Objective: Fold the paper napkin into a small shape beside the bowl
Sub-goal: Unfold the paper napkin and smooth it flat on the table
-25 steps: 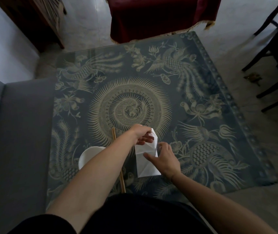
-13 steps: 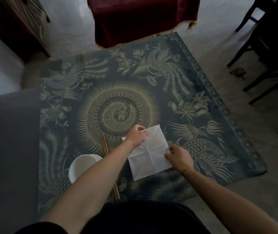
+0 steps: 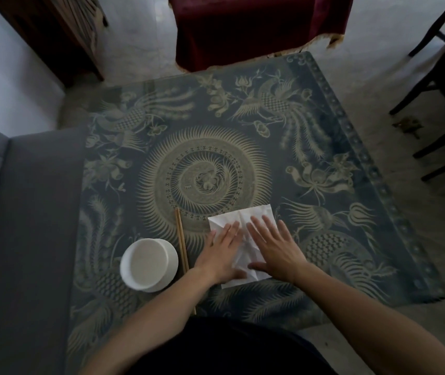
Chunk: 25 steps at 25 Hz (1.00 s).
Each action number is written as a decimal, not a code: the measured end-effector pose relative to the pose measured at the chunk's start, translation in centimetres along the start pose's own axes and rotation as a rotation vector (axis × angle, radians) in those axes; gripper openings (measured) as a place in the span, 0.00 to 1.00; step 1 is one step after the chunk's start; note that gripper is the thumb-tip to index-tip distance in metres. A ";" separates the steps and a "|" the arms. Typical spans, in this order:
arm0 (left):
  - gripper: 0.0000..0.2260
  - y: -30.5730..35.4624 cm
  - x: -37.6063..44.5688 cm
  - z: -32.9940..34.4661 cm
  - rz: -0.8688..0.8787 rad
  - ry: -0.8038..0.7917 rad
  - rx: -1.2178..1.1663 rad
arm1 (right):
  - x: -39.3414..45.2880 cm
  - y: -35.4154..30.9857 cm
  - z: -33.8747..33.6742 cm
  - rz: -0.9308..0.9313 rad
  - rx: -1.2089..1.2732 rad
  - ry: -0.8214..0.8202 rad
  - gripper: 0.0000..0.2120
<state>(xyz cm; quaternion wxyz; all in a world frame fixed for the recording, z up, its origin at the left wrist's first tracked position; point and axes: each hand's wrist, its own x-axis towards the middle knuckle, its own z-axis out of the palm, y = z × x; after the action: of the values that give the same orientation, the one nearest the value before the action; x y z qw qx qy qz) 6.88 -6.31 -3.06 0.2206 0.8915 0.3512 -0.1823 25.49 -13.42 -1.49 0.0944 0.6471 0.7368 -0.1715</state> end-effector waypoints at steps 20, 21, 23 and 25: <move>0.48 -2.6 -0.8 -0.3 -0.043 0.115 0.047 | -0.3 2.4 1.3 0.016 0.057 0.029 0.47; 0.41 -1.5 -0.4 -0.2 -0.033 0.175 0.025 | 0.1 1.9 1.2 0.027 0.061 0.075 0.40; 0.31 1.2 0.9 0.6 -0.043 0.253 -0.051 | 1.1 0.6 1.1 0.045 0.080 0.132 0.32; 0.28 3.3 1.7 1.7 -0.092 0.277 -0.084 | 1.8 -0.2 1.3 0.031 0.110 0.140 0.29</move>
<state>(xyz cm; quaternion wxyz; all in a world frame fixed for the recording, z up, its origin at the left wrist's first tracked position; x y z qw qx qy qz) 10.05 -8.43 -4.43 0.1984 0.8811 0.4261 -0.0528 24.88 -12.31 -3.35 0.0096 0.6729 0.7212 -0.1644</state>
